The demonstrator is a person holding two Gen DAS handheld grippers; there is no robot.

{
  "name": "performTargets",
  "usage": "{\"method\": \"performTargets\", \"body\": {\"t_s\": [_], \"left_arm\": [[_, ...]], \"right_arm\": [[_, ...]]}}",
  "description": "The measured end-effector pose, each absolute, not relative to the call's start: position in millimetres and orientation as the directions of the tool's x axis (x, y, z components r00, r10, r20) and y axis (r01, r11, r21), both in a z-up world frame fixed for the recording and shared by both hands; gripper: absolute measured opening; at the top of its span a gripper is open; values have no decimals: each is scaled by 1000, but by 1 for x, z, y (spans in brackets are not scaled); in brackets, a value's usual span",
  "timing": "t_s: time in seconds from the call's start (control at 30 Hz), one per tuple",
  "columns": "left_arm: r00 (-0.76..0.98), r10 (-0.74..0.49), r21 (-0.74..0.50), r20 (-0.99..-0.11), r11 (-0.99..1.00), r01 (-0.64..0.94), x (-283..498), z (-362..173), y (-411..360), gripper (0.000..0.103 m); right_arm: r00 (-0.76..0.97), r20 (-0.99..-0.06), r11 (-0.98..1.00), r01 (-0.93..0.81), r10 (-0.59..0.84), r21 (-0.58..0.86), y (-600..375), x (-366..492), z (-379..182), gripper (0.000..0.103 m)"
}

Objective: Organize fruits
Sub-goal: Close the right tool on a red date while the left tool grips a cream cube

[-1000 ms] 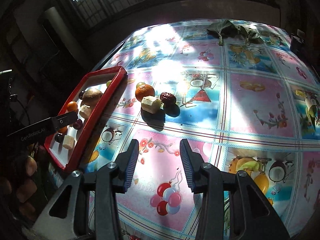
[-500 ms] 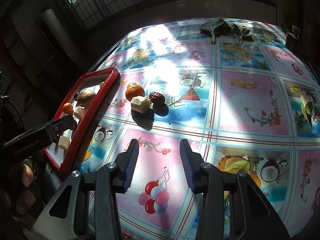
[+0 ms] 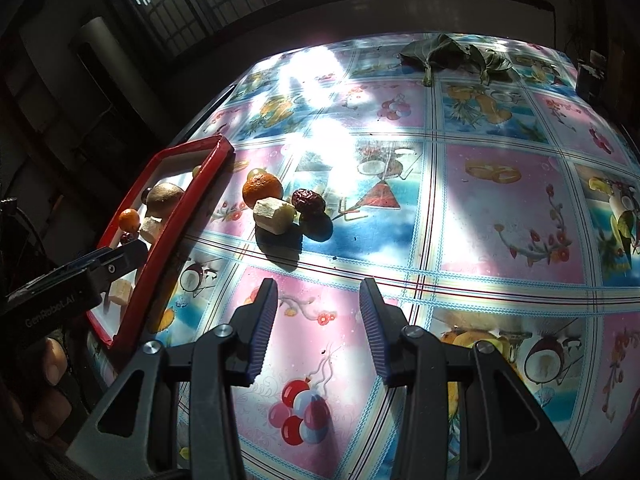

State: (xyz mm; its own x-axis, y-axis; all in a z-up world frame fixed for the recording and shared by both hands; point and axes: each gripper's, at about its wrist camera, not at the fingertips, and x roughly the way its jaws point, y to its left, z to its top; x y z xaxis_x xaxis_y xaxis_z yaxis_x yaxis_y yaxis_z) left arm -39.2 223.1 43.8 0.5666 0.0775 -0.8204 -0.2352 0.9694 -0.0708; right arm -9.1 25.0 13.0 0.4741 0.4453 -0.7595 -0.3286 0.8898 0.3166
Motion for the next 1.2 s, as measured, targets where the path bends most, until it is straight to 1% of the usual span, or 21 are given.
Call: {"method": "performTargets", "body": {"t_s": [0.13,0.6,0.67,0.73,0.87,1.03,1.2], "left_arm": [[552,6,-126,-834,971,-202,-34,34,218,64],[507,-35,-140,-861,975,-170,-15,13,208,64],[505,-41,-145,-862,975,-170,-10,11,207,64],[504,-44,-151,-862,973,-173,-3,9,207,64],[490,-73,-180,-869,968,-176,11,2,205,64],[478,-95,-211,-873,958,-195,31,-4,201,64],[479,-82,-199,-874,959,-200,56,-5,191,64]], "right_arm": [[474,-757,887,-338,449,314,30,6,11,44],[407,-788,866,-395,463,305,72,70,-8,44],[411,-790,866,-411,455,285,77,74,-10,42],[398,-796,863,-417,456,286,79,77,-10,22],[423,-792,874,-403,440,271,67,69,-6,22],[459,-756,878,-351,466,327,37,54,6,22],[483,-728,872,-317,487,372,15,40,14,22]]}}
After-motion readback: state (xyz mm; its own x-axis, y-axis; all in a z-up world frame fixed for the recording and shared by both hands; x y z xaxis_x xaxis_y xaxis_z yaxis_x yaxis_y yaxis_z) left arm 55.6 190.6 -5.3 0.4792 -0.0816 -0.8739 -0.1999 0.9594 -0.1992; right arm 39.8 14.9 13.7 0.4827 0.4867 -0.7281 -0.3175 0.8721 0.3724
